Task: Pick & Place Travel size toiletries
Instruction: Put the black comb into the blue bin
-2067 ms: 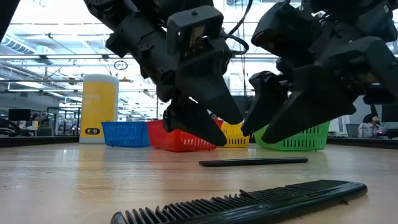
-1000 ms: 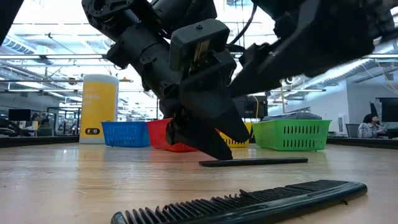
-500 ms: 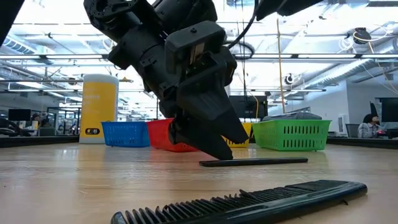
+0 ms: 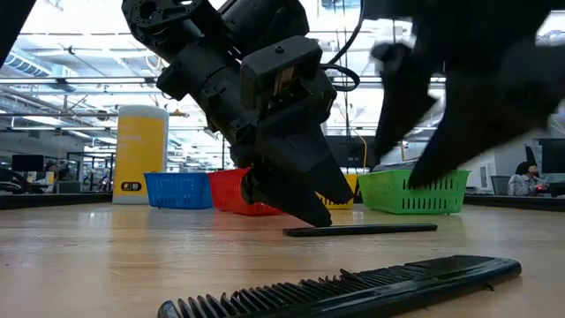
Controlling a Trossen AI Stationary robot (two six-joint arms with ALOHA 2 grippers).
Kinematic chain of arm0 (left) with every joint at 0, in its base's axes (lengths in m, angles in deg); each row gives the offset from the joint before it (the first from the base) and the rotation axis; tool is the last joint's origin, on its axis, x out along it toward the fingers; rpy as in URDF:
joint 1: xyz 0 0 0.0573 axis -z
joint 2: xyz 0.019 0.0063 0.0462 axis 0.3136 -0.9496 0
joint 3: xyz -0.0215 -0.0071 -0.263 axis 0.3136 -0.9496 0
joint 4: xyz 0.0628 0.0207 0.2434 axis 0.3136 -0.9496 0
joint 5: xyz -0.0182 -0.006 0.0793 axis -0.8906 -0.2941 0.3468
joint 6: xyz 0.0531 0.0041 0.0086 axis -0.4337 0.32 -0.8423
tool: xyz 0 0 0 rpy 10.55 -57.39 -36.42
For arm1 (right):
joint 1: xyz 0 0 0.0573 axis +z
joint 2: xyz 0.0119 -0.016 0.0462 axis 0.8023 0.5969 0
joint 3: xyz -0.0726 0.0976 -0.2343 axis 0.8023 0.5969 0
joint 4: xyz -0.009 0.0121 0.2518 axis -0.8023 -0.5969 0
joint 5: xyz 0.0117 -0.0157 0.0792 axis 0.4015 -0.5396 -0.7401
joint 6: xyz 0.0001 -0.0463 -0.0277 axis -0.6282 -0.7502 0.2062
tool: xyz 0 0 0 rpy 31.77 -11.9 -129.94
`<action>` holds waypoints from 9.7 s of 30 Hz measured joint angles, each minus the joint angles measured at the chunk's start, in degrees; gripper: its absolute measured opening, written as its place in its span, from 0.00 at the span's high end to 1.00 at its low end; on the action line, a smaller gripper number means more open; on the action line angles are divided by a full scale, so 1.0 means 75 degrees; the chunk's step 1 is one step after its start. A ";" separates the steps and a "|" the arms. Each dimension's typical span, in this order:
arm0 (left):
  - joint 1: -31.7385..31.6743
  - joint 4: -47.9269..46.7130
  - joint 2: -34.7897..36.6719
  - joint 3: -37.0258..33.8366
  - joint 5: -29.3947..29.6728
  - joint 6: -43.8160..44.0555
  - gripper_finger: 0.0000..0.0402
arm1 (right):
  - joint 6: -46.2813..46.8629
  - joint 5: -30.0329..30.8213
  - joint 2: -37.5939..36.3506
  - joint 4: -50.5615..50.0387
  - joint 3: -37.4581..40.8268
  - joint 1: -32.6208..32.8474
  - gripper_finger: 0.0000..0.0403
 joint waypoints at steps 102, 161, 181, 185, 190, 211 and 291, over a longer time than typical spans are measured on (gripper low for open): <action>0.0163 -0.0388 0.0469 0.0201 -0.0845 0.0233 0.39 | -0.0379 -0.1028 0.0381 0.3551 0.2181 -0.1383 0.35; 0.0265 -0.0394 0.0338 0.0259 -0.2000 0.0040 0.39 | -0.0865 -0.0952 0.0384 0.3619 0.2181 -0.1387 0.35; 0.2014 -0.2403 0.0569 0.0225 0.3115 0.4106 0.39 | -0.4031 -0.1591 0.0381 0.5885 0.2187 -0.1301 0.35; 0.2131 -0.3085 0.0521 0.0221 0.4170 0.4968 0.39 | -0.4140 -0.1600 0.0381 0.5874 0.2187 -0.1298 0.35; 0.1766 -0.2536 0.0350 0.0015 0.4348 0.5334 0.39 | -0.4068 -0.1579 0.0381 0.5829 0.2184 -0.1295 0.35; 0.1002 0.0933 -0.0082 -0.0085 0.2069 0.2215 0.39 | -0.3611 -0.1530 0.0366 0.5669 0.2195 -0.1272 0.35; 0.0958 -0.1161 0.0165 0.0006 0.0021 0.0641 0.39 | -0.2239 -0.2030 0.0387 0.6629 0.1858 -0.0526 0.40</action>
